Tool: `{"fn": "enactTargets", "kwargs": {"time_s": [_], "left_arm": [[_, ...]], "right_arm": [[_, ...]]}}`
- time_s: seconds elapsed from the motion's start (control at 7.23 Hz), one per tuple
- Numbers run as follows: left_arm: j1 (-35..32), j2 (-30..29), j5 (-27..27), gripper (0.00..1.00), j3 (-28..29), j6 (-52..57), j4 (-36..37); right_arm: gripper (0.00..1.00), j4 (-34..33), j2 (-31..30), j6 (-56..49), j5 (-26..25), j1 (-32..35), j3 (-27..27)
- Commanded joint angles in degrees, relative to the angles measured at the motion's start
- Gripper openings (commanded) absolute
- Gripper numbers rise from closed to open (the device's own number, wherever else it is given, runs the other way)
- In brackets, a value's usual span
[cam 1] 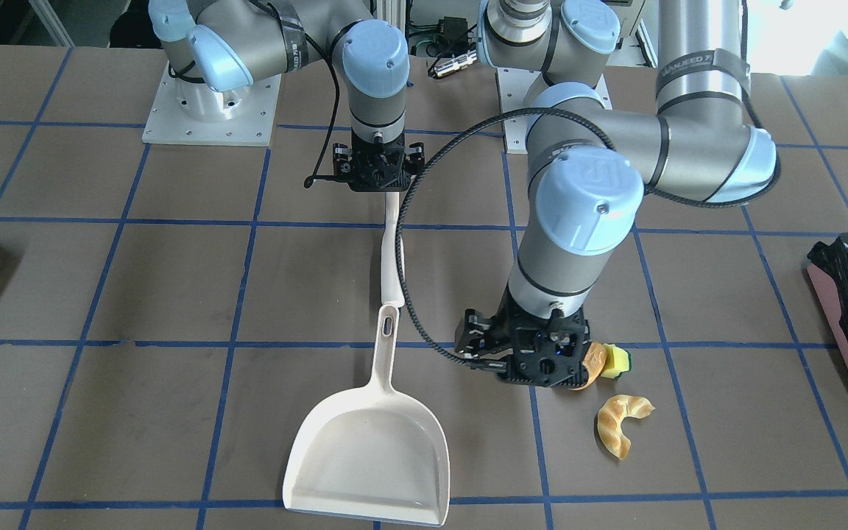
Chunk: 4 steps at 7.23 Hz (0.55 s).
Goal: Sweep and dump trash in nearest bin
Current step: 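Grasp the white brush with the right gripper while the left grasps the dustpan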
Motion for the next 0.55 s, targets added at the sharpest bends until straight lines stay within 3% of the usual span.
{"fn": "enactTargets", "kwargs": {"time_s": [0.0, 0.14, 0.28, 0.41], "left_arm": [[-5.4, -8.0, 0.1, 1.00, 7.8, -5.9, 0.6], [-7.2, -10.6, 0.2, 1.00, 8.1, -5.7, 3.5], [-8.2, -13.1, 0.4, 1.00, 7.5, -5.3, 6.4], [-8.3, -14.4, 0.4, 1.00, 7.1, -3.6, 6.7]], "right_arm": [[0.91, -5.3, 2.1, -0.1, 0.0, 1.1, 2.9], [0.87, -5.5, 2.1, -0.5, 0.0, 1.1, 2.9], [0.76, -5.4, 2.1, -0.5, 0.3, 1.2, 3.0], [0.70, -5.4, 2.0, -0.5, 2.2, 1.2, 2.9]]}}
